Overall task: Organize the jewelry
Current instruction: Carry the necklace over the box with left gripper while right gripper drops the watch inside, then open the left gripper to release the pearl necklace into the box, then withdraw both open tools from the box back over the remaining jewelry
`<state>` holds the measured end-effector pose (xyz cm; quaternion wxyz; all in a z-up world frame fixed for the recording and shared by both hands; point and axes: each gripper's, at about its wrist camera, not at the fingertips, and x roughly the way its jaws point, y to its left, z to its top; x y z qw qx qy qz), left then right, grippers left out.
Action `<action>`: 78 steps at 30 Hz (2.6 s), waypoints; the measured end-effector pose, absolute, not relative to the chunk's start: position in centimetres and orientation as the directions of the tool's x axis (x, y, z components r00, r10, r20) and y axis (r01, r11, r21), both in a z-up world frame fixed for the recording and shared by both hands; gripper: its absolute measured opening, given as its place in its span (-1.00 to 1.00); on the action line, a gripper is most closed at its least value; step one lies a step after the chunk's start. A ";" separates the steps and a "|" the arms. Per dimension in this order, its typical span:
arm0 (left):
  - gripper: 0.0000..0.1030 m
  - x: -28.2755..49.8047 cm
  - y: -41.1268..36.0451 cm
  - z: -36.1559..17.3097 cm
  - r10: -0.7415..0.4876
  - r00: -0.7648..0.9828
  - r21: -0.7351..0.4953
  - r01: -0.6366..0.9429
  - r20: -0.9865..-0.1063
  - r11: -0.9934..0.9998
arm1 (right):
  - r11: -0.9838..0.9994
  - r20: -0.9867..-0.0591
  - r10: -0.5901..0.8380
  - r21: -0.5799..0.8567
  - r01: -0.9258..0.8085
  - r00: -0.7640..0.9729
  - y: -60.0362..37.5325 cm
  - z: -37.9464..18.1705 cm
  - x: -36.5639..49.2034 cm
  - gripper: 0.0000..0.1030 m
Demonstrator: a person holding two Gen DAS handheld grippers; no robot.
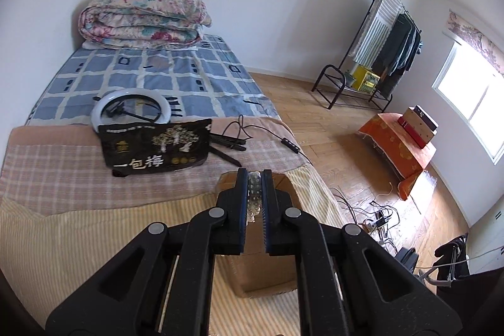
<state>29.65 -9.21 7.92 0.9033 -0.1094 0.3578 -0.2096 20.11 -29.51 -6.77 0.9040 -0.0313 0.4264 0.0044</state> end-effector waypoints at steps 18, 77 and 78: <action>-0.89 34.1 -19.2 -0.6 -0.385 0.556 -0.237 0.321 -0.736 0.917 | 0.999 -0.801 -0.018 -0.036 -0.018 0.598 -30.0 -8.6 21.2 0.17; 0.01 16.3 7.5 -6.3 -0.150 0.564 -0.132 0.072 -0.812 0.989 | 0.968 -0.710 0.165 -0.015 -0.249 0.684 -23.3 -6.6 12.8 0.75; 0.01 16.2 7.4 -7.0 -0.149 0.549 -0.129 0.076 -0.822 0.989 | 0.967 -0.713 0.170 -0.014 -0.256 0.680 -23.1 -6.7 12.6 0.78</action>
